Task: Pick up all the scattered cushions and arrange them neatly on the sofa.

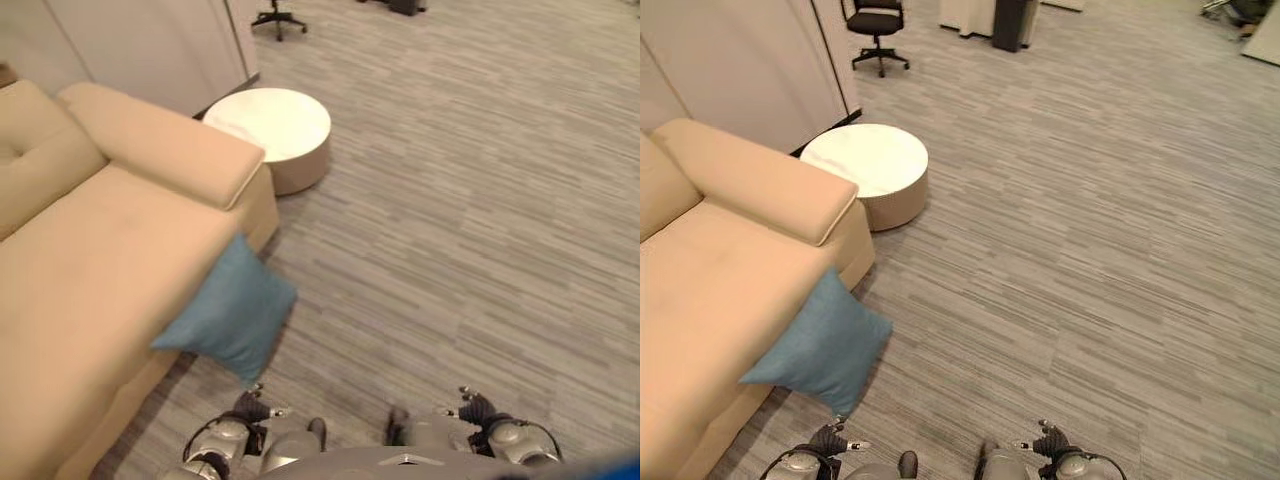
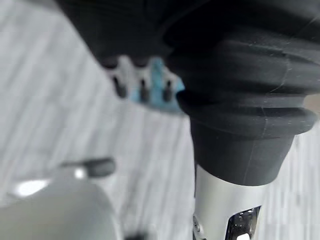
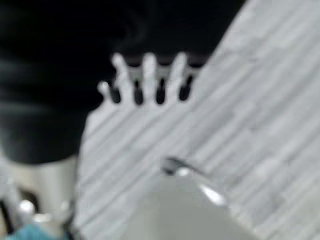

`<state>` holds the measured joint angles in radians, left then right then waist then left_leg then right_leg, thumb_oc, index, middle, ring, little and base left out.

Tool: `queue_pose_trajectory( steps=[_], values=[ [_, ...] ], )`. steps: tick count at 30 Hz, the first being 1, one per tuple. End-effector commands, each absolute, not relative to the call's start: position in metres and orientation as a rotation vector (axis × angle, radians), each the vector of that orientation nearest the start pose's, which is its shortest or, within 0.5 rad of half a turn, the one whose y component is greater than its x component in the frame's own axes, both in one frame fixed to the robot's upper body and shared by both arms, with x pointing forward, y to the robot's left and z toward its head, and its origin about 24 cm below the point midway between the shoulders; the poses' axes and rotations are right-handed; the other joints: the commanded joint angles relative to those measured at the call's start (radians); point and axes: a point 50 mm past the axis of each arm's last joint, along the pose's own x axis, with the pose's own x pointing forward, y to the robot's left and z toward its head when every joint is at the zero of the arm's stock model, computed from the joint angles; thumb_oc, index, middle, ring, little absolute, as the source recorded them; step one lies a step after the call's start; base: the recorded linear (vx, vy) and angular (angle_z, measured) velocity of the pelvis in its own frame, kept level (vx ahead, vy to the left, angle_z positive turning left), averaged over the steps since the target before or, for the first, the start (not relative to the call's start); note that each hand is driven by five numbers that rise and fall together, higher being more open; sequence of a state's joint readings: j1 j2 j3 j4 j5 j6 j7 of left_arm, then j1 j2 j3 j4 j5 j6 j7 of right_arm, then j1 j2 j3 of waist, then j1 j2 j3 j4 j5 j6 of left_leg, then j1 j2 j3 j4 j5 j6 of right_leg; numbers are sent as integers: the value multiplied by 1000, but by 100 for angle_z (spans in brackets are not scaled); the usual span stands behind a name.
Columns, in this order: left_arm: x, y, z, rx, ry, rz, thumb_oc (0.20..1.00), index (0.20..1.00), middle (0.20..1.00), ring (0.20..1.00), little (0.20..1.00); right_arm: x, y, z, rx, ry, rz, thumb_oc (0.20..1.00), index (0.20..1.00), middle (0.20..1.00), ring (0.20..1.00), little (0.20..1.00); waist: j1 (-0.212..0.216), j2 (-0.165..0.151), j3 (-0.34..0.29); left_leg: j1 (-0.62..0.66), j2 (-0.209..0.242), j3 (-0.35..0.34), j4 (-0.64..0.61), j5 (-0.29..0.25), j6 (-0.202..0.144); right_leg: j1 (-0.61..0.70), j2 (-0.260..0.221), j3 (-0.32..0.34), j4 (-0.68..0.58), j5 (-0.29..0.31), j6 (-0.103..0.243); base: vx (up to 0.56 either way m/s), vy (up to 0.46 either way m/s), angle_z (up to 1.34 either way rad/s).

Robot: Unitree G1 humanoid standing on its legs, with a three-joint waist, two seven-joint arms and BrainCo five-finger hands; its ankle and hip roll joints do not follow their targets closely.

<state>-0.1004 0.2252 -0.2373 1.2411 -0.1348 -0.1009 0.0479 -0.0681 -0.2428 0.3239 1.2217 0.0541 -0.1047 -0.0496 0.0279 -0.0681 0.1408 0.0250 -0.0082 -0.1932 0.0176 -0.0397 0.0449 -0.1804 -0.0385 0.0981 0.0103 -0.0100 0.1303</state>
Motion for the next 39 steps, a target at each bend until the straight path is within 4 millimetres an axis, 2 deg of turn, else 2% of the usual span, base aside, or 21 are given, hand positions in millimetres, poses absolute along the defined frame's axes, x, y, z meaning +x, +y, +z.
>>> queue_pose_trajectory(
  steps=[1,5,7,8,9,10,11,12,14,17,19,20,21,24,27,29,30,32,34,37,39],
  values=[
    [138,215,-151,275,1030,13,1000,1000,1000,1000,1000,129,-233,-149,-393,1043,18,1000,1000,1000,1000,1000,-5,-21,6,-9,-92,42,29,-5,-53,31,-3,-69,40,85,19,140,-135,127],
    [137,217,-151,247,1030,40,1000,1000,1000,1000,1000,128,-232,-149,-382,1035,12,1000,1000,1000,1000,1000,-7,-28,-7,-32,-77,56,96,-39,-71,79,-17,-111,28,68,-1,157,-171,160],
    [141,216,-149,235,1017,45,1000,1000,1000,1000,1000,130,-234,-147,-382,1022,4,1000,1000,1000,1000,1000,-15,-39,0,-96,-39,170,207,-49,-91,129,-31,-178,11,46,-22,75,-181,132],
    [141,216,-149,234,1017,45,1000,1000,1000,1000,1000,130,-234,-147,-382,1022,4,1000,1000,1000,1000,1000,-17,-38,0,-98,-38,168,213,-52,-91,130,-30,-180,10,45,-22,30,-89,112],
    [143,216,-148,235,1013,44,1000,1000,1000,1000,1000,132,-235,-146,-385,1014,2,1000,1000,1000,1000,1000,-24,-40,8,-120,0,261,246,-45,-93,152,-38,-220,2,38,-26,18,-60,157],
    [146,217,-147,234,1005,44,1000,1000,1000,1000,1000,133,-235,-146,-381,1012,-3,1000,1000,1000,1000,1000,-28,-45,8,-136,24,310,251,-38,-92,159,-43,-243,-4,35,-28,76,-111,150],
    [149,216,-146,238,992,37,1000,1000,1000,1000,1000,133,-234,-146,-380,1014,-3,1000,1000,1000,1000,1000,-27,-41,8,-159,56,392,204,-8,-88,183,-39,-294,-13,19,-32,58,-70,126],
    [149,216,-146,238,992,37,1000,1000,1000,1000,1000,133,-234,-146,-379,1014,-3,1000,1000,1000,1000,1000,-29,-42,8,-160,55,390,203,-7,-88,182,-40,-296,-14,19,-32,106,-71,78],
    [147,219,-146,245,1001,41,1000,1000,1000,1000,1000,134,-233,-146,-377,1011,-3,1000,1000,1000,1000,1000,-32,-34,0,-186,56,451,153,36,-90,197,-25,-331,-15,4,-35,130,-26,77],
    [138,222,-149,240,1032,59,1000,1000,1000,1000,1000,132,-230,-147,-378,1017,6,1000,1000,1000,1000,1000,-26,-23,-10,-215,85,556,51,130,-110,244,4,-374,-15,-43,-35,255,27,67],
    [133,224,-151,233,1048,68,1000,1000,1000,1000,1000,133,-229,-148,-379,1017,14,1000,1000,1000,1000,1000,-22,-24,-13,-200,83,559,49,122,-104,256,6,-380,-4,-57,-35,442,112,19],
    [122,228,-154,223,1078,85,1000,1000,1000,1000,1000,131,-221,-150,-380,1024,51,1000,1000,1000,1000,1000,2,-44,-36,-188,55,539,95,67,-71,284,-37,-382,79,-95,-14,613,180,0],
    [122,228,-154,223,1078,85,1000,1000,1000,1000,1000,131,-221,-150,-380,1024,51,1000,1000,1000,1000,1000,3,-44,-36,-188,55,540,95,67,-70,284,-37,-382,81,-95,-14,585,199,-3],
    [121,228,-154,223,1083,84,1000,1000,1000,1000,1000,138,-218,-148,-373,1002,52,1000,1000,1000,1000,1000,-1,-43,-31,-148,34,541,92,27,-41,226,-92,-375,268,-25,27,208,137,2],
    [127,229,-152,239,1068,69,1000,1000,1000,1000,1000,144,-215,-145,-367,974,62,1000,1000,1000,1000,1000,-22,-30,-16,-89,26,517,80,0,-26,142,-100,-347,413,7,25,254,101,6],
    [129,231,-151,233,1059,83,1000,1000,1000,1000,1000,144,-215,-145,-361,971,63,1000,1000,1000,1000,1000,-32,-18,-16,-39,22,494,51,-13,-34,92,-100,-365,339,-8,3,337,12,24],
    [132,232,-149,236,1049,87,1000,1000,1000,1000,1000,145,-215,-145,-363,965,60,1000,1000,1000,1000,1000,-39,-16,-15,-13,18,479,35,-20,-42,68,-104,-370,243,6,0,421,-88,19],
    [135,233,-148,243,1037,88,1000,1000,1000,1000,1000,143,-216,-145,-354,969,51,1000,1000,1000,1000,1000,-73,-25,-8,37,0,429,14,-38,-61,14,-85,-286,55,86,30,471,-136,32],
    [134,233,-148,243,1039,93,1000,1000,1000,1000,1000,139,-219,-146,-363,987,55,1000,1000,1000,1000,1000,-94,-31,-11,62,-9,395,29,-69,-68,3,-76,-230,34,109,38,390,-148,107],
    [123,229,-153,219,1074,90,1000,1000,1000,1000,1000,135,-223,-147,-376,994,59,1000,1000,1000,1000,1000,-101,-30,-29,69,11,358,110,-104,-94,48,-63,-229,46,96,9,371,-273,127],
    [126,227,-153,200,1066,97,1000,1000,1000,1000,1000,138,-228,-144,-376,971,43,1000,1000,1000,1000,1000,-95,-44,-17,-14,68,374,291,-44,-142,101,-56,-269,23,76,-25,179,-339,60]
  ],
)
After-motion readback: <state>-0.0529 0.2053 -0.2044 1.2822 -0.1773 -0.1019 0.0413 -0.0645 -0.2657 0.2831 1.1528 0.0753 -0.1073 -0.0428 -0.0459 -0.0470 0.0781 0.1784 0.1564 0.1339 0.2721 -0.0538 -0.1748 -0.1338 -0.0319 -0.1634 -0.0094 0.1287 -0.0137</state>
